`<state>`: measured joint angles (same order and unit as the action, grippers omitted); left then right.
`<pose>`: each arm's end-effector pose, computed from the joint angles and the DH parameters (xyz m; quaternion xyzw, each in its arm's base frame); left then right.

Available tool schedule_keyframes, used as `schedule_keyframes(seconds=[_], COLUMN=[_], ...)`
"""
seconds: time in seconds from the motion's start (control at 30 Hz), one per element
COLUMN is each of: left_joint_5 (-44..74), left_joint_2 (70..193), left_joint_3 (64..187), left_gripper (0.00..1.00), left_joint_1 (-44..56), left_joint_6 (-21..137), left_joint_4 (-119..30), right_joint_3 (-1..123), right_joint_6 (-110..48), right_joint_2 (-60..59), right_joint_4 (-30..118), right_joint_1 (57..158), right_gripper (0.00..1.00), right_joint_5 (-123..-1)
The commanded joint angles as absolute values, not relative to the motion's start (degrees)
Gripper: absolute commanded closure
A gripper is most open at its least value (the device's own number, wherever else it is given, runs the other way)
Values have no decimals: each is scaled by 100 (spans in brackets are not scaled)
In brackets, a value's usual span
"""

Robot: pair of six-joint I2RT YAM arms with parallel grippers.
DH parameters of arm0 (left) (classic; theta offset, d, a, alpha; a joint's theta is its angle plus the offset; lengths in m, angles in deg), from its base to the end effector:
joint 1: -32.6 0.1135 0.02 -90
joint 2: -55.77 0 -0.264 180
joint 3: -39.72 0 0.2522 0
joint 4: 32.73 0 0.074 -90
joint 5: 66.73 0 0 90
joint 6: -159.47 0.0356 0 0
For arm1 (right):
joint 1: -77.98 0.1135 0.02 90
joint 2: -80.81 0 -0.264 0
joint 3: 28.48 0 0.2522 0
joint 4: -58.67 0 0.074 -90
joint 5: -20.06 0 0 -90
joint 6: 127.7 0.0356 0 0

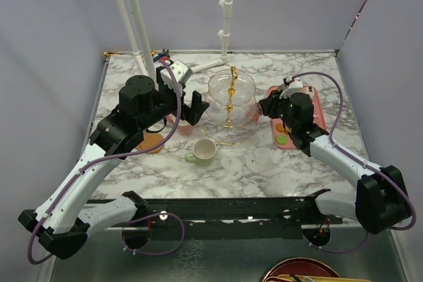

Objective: Serve the afternoon tea
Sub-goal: Place the desert on the desert table.

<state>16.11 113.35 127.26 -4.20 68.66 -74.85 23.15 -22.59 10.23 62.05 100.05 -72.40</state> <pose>0.1606 -0.1257 0.4393 0.2772 0.7264 -0.2481 0.5779 0.2566 0.1024 0.2512 -0.0354 0.7955 0.1766 0.5786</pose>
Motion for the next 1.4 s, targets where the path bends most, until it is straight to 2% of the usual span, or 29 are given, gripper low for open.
schedule_keyframes(seconds=[0.0, 0.27, 1.37], left_joint_5=[1460, 1420, 1228], left_joint_2=[11273, 11245, 11313], left_joint_3=[12788, 12732, 12878], left_gripper=[1, 1, 1], left_joint_1=[-378, -362, -335], left_joint_6=[6886, 6868, 6817], left_joint_4=[-7347, -7347, -7358], right_joint_3=[2236, 2213, 2009], right_joint_6=[-2253, -2259, -2283], right_joint_2=[1205, 1271, 1606], right_joint_4=[6196, 6220, 6181], right_joint_1=[10067, 10069, 10066], right_gripper=[56, 49, 42], right_joint_5=[-7028, -6832, -6720])
